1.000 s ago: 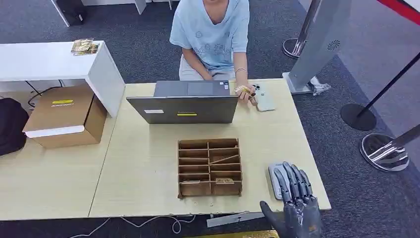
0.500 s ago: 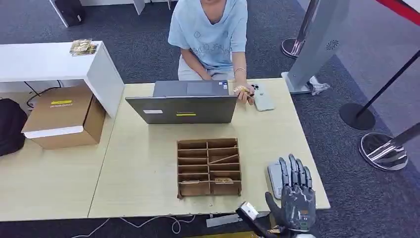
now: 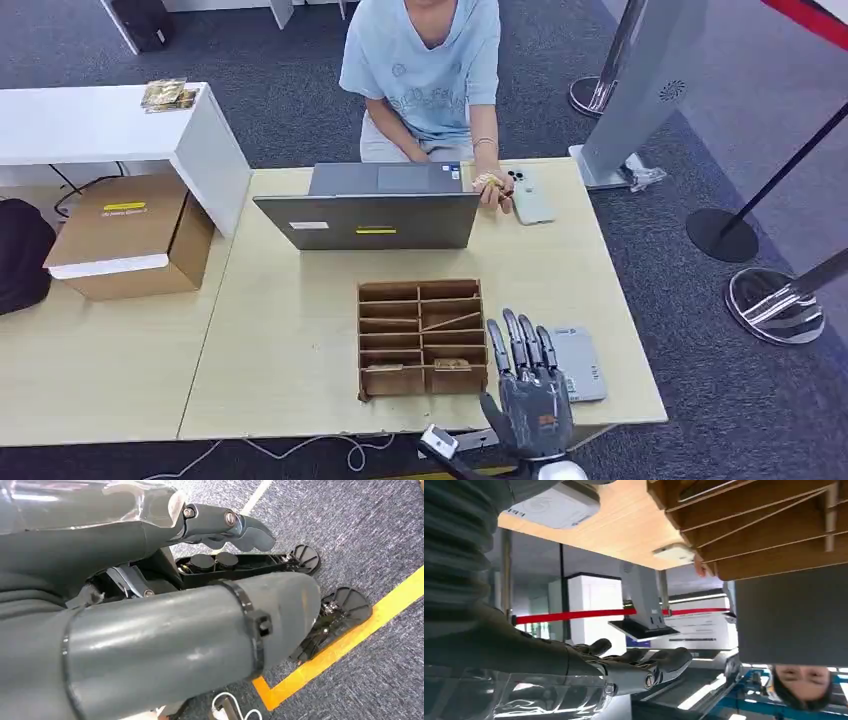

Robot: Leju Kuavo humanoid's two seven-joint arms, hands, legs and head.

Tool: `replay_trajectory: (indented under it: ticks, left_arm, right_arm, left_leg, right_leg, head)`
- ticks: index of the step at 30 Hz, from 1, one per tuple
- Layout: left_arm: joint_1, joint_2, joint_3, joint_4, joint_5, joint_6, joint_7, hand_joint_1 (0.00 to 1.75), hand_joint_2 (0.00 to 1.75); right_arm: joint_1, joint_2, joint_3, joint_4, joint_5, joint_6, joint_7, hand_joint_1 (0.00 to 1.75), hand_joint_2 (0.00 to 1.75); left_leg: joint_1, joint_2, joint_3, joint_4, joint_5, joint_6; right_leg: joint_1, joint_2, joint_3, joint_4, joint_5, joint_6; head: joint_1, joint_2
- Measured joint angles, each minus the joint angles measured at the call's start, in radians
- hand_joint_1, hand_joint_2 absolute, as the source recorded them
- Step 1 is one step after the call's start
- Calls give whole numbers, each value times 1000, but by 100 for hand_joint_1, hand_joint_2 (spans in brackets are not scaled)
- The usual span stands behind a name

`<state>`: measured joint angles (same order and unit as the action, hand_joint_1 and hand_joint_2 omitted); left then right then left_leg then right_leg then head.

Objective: Pass the card to the sensor for recognition and then transmit it.

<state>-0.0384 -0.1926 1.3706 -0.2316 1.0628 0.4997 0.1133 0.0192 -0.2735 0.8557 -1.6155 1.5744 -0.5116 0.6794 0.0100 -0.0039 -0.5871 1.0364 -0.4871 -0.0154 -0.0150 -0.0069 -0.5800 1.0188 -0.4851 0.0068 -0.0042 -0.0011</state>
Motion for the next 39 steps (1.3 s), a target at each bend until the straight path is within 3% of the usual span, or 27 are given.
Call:
replay_trajectory:
  ticks: [11,14,16,17,20,21,24,35,37,39]
  left_arm:
    - [1,0,0,0,0,0,2,0,0]
    - [1,0,0,0,0,2,2,0,0]
    - [1,0,-1,0,0,2,2,0,0]
    - [1,0,-1,0,0,2,2,0,0]
    - [1,0,-2,0,0,2,2,0,0]
    - [1,0,-2,0,0,2,2,0,0]
    - [1,0,-3,0,0,0,2,0,0]
    - [1,5,-6,0,0,-11,0,0,0]
    - [2,6,-7,0,0,-19,0,0,0]
    - [2,6,-7,0,0,-25,0,0,0]
  right_arm:
    - [-7,-2,42,13,0,-4,-17,38,175]
    - [-9,-1,50,22,0,-13,-37,80,175]
    - [-9,2,51,31,0,-14,-54,133,175]
    - [-9,4,51,36,0,-14,-63,129,175]
    - [-9,14,51,56,0,-17,-90,89,175]
    - [-9,18,51,62,-1,-20,-97,63,175]
    - [-14,31,51,85,-1,-24,-120,51,175]
    - [-43,92,45,174,-2,-29,-183,66,175]
    - [-51,101,38,186,-2,-34,-184,87,175]
    - [-58,106,31,196,-2,-35,-183,93,175]
  left_leg:
    - [0,0,0,0,0,0]
    - [0,0,0,0,0,0]
    - [0,0,0,0,0,0]
    - [0,0,0,0,0,0]
    - [0,0,0,0,0,0]
    - [0,0,0,0,0,0]
    - [0,0,0,0,0,0]
    - [0,0,0,0,0,0]
    - [0,0,0,0,0,0]
    - [0,0,0,0,0,0]
  right_leg:
    - [0,0,0,0,0,0]
    - [0,0,0,0,0,0]
    - [0,0,0,0,0,0]
    - [0,0,0,0,0,0]
    - [0,0,0,0,0,0]
    - [0,0,0,0,0,0]
    - [0,0,0,0,0,0]
    - [0,0,0,0,0,0]
    - [0,0,0,0,0,0]
    - [0,0,0,0,0,0]
  head:
    - [0,0]
    - [0,0]
    - [0,0]
    - [0,0]
    - [0,0]
    - [0,0]
    - [0,0]
    - [0,0]
    - [0,0]
    - [0,0]
